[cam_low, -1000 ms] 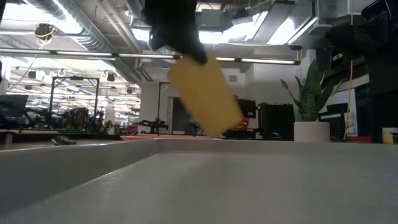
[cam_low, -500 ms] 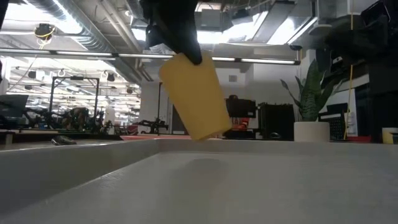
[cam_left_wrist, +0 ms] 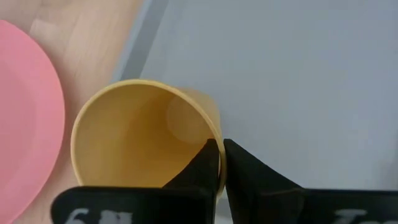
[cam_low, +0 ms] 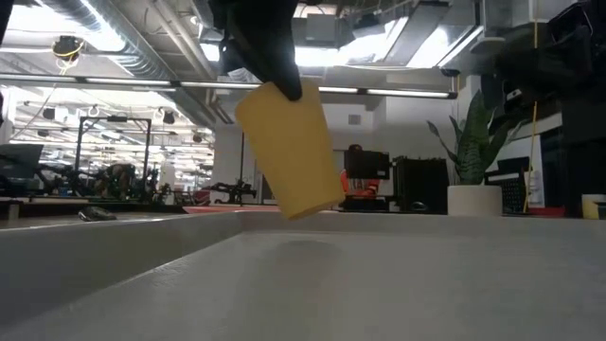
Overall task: Pick and place plate/cup/fork/spoon on tray
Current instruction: Put the yellow cup on the top left of the light blue serving tray
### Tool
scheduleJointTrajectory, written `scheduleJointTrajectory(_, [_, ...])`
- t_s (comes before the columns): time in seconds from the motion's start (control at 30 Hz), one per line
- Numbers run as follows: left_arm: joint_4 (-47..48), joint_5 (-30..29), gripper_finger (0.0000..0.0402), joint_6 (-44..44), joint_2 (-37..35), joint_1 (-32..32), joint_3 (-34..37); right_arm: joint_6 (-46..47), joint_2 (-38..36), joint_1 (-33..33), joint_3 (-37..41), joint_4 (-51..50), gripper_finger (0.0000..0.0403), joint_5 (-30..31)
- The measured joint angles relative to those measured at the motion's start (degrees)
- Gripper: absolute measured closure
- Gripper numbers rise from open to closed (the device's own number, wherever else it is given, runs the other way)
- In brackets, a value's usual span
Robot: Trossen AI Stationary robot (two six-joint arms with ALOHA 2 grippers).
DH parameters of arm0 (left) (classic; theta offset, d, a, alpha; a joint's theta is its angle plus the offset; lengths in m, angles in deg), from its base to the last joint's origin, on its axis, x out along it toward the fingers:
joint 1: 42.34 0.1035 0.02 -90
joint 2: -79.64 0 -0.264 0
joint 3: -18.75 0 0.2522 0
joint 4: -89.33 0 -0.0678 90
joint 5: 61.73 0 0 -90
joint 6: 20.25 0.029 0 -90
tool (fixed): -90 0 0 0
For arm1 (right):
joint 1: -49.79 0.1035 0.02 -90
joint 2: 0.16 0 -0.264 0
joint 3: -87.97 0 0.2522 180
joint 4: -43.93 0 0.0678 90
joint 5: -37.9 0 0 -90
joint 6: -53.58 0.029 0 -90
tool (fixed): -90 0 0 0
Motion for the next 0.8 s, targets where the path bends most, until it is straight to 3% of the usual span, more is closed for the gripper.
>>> scheduleJointTrajectory(0.63, [0.4, 0.5, 0.0385, 1.2, 0.0, -0.6, 0.0, 0.0, 0.0, 0.0, 0.0, 0.0, 0.0347, 0.0])
scheduleJointTrajectory(0.8, [1.4, 0.4, 0.0366, -0.2, 0.0, -0.6, 0.0, 0.0, 0.0, 0.0, 0.0, 0.0, 0.0347, 0.0])
